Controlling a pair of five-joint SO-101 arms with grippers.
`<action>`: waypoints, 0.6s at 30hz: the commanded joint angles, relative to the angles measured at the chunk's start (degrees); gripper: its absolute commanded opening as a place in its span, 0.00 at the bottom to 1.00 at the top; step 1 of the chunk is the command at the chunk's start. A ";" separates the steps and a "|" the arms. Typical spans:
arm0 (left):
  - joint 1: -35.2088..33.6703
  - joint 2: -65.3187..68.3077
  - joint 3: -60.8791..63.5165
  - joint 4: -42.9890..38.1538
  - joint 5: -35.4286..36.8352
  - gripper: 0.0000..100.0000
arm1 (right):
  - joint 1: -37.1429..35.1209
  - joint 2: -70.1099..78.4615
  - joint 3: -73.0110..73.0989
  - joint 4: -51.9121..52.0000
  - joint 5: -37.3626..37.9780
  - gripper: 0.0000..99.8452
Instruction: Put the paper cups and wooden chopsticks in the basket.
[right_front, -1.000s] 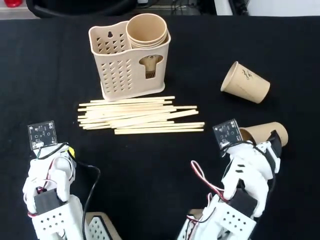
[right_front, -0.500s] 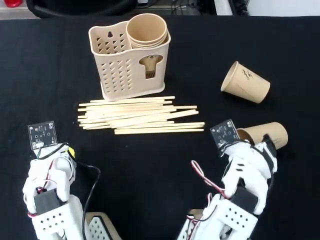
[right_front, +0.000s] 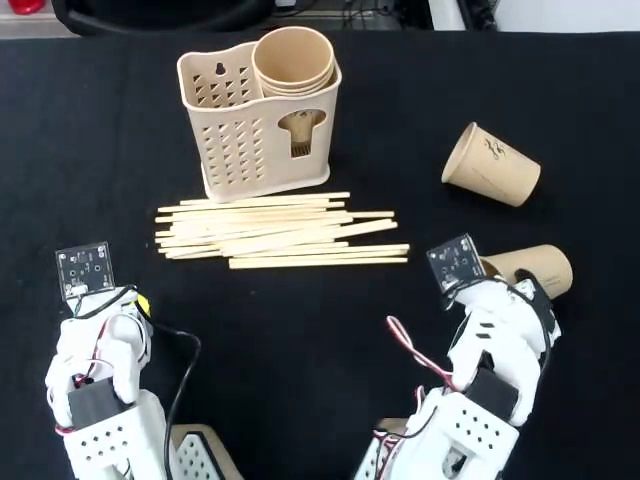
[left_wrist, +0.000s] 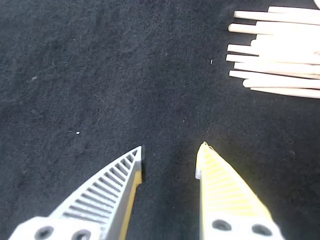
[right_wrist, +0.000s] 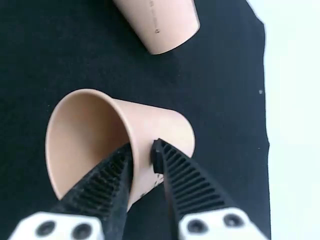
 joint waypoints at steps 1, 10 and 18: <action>0.31 -0.18 -0.40 0.09 -0.35 0.19 | 0.88 0.84 -1.36 0.18 -0.26 0.01; 0.40 -0.18 -0.40 0.09 -0.35 0.19 | 0.35 1.27 -28.35 24.79 -14.77 0.01; 0.48 -0.18 -0.40 0.18 -0.44 0.19 | -6.51 2.51 -57.01 39.47 -32.26 0.01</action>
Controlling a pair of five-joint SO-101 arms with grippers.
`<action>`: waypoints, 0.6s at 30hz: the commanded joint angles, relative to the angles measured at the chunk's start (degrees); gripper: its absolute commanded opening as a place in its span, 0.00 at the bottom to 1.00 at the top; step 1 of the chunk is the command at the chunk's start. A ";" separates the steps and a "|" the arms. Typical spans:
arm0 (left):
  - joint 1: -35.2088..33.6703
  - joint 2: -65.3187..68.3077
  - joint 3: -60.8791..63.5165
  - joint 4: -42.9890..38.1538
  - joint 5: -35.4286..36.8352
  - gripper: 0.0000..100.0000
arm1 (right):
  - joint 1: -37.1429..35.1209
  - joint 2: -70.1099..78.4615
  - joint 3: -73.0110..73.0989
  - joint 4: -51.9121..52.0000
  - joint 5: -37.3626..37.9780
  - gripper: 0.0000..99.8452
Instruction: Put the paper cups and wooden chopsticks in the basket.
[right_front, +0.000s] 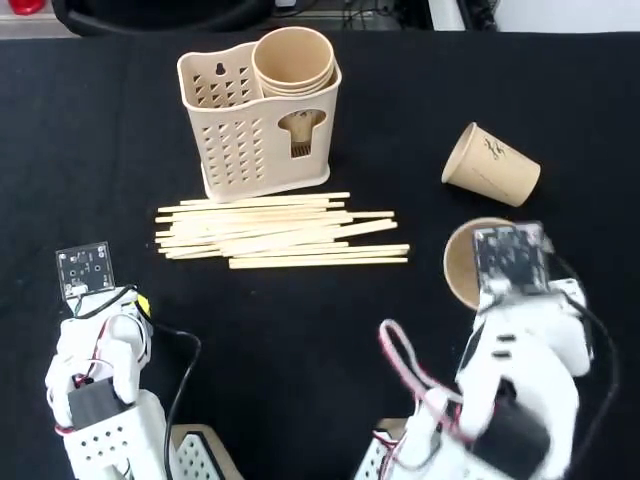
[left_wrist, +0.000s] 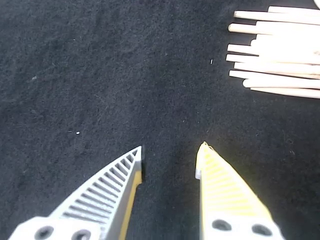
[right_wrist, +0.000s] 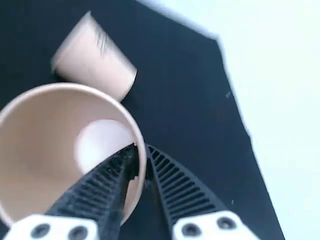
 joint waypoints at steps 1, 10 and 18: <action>0.57 -0.18 -0.40 0.18 -0.44 0.19 | -4.31 3.12 -13.85 2.46 -9.32 0.01; 0.66 -0.18 0.48 0.09 -4.04 0.18 | -26.37 39.16 -49.01 10.55 -22.15 0.01; 0.75 -0.18 0.75 0.00 -5.98 0.18 | -38.95 69.85 -83.47 8.26 -27.60 0.01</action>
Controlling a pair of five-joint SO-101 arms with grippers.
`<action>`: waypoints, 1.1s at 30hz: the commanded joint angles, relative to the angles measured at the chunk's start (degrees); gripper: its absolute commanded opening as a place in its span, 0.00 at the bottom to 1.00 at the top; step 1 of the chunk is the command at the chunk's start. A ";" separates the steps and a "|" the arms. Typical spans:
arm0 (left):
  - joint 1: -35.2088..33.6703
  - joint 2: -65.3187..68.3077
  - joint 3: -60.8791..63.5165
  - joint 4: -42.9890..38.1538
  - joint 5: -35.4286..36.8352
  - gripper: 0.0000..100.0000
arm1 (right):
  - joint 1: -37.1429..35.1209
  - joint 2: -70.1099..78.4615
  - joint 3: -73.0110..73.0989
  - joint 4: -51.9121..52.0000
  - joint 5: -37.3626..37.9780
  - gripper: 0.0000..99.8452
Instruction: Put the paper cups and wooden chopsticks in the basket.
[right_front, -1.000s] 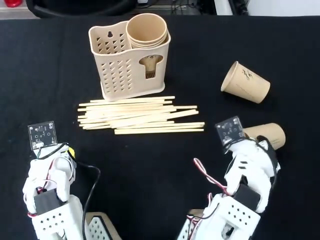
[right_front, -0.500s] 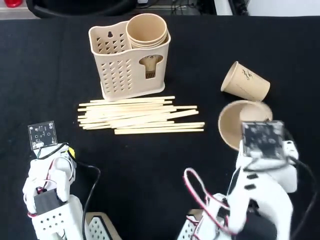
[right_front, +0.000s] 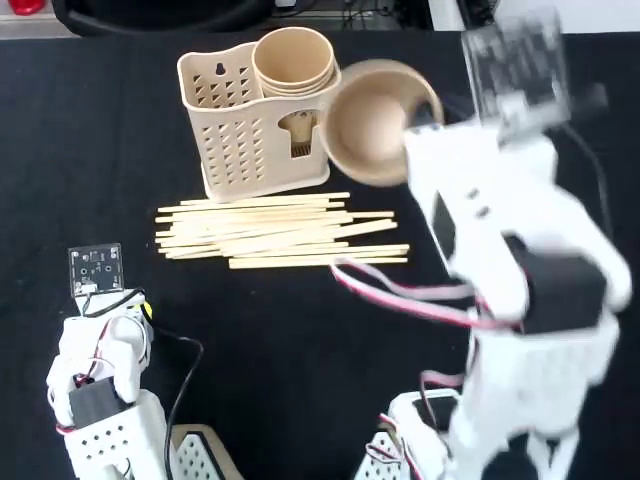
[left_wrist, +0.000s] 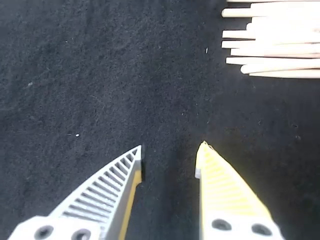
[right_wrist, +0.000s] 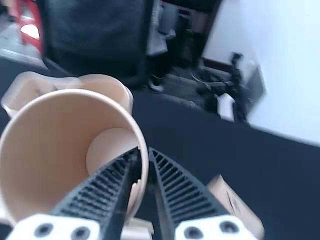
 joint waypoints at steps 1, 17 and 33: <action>0.75 -0.18 -0.13 0.00 -0.44 0.18 | -3.52 13.32 -18.51 -2.55 -2.55 0.01; 0.66 -0.18 -0.04 0.09 -0.18 0.18 | -8.44 52.44 -56.22 -0.70 -2.11 0.01; 0.57 -0.18 -0.04 -0.09 -0.09 0.18 | -8.35 55.16 -53.85 3.60 -5.27 0.01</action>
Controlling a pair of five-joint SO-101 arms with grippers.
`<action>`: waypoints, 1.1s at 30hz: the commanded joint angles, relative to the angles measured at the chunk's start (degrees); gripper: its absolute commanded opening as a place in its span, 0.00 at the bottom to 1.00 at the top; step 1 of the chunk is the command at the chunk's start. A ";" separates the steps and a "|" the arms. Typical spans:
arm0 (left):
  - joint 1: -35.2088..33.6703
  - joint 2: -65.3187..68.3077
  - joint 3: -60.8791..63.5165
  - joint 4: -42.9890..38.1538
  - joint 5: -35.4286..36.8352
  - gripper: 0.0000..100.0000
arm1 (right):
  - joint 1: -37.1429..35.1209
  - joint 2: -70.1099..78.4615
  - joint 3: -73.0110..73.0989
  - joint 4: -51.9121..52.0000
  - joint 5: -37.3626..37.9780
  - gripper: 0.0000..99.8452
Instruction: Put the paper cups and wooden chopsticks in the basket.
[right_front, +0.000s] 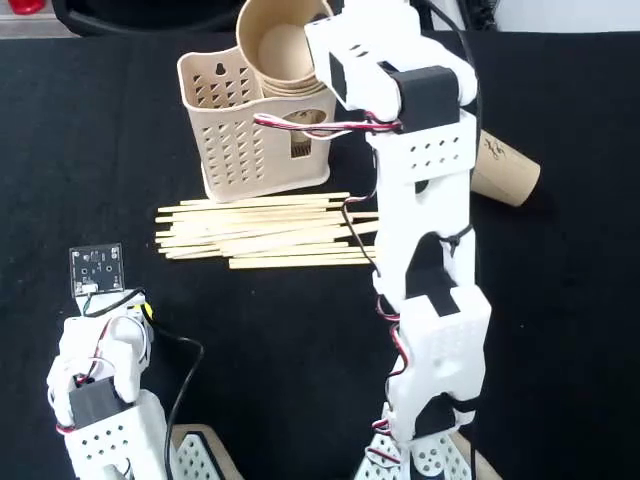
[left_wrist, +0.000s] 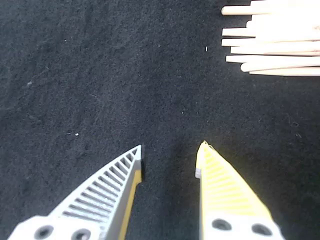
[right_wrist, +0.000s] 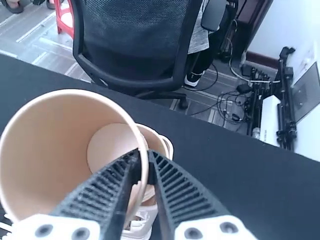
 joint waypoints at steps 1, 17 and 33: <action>0.57 -0.18 -0.22 0.00 0.18 0.18 | -0.35 -0.40 0.40 -0.70 -2.55 0.01; 0.66 -0.18 -0.22 -0.09 0.18 0.18 | 3.96 -0.48 9.45 -8.35 -2.55 0.02; 0.66 -0.18 -0.22 -0.18 0.18 0.18 | 1.32 -0.84 1.63 -6.33 -2.81 0.17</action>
